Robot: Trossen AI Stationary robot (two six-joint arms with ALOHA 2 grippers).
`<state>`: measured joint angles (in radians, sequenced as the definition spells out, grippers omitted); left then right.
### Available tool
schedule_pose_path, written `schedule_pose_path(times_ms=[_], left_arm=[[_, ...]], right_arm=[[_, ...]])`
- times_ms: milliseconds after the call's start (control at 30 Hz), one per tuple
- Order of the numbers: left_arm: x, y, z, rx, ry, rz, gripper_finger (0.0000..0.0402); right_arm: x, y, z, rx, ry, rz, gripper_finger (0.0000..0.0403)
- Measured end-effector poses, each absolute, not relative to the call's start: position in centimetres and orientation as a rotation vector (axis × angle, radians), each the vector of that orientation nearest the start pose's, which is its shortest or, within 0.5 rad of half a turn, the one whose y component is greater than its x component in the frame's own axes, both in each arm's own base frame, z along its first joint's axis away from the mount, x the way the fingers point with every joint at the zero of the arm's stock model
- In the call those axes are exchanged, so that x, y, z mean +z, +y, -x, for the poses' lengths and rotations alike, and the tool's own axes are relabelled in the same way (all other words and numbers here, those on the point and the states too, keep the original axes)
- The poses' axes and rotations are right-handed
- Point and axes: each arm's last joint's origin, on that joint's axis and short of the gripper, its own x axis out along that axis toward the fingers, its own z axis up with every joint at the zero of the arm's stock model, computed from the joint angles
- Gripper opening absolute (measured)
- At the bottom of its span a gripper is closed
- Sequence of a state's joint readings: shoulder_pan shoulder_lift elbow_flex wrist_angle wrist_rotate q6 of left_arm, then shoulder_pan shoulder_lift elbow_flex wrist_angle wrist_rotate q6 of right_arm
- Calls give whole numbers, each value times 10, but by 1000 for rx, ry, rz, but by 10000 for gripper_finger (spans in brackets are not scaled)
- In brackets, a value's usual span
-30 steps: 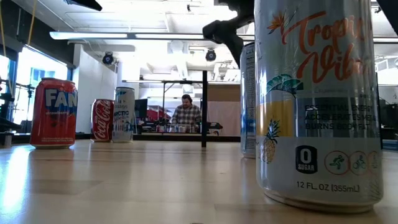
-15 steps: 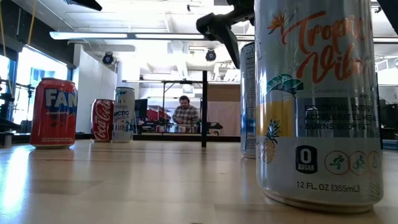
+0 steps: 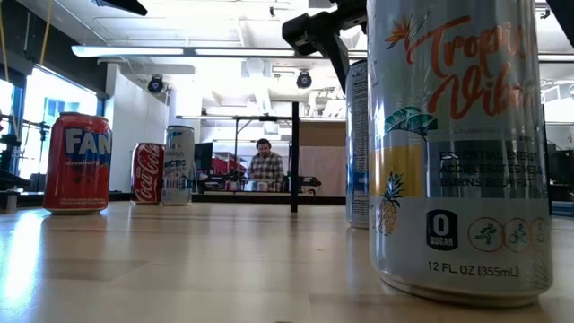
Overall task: Place canned beverage on shelf
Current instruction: Put the white soda can on the shelf
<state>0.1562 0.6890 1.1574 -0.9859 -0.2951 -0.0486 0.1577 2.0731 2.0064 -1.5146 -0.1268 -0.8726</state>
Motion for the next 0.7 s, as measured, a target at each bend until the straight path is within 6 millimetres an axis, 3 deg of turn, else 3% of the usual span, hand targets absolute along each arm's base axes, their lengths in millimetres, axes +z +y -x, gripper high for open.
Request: schedule_pose_path(times_ms=[167,400,700], left_arm=[[388,22,-88,453,510,11,335],[388,22,-88,454,510,10,335],[388,22,-88,454,510,11,335]], right_arm=[[282,66,-389,902,1380,703,243],[282,63,-388,1013,1337,822,283],[286,65,-390,1007,1310,828,238]])
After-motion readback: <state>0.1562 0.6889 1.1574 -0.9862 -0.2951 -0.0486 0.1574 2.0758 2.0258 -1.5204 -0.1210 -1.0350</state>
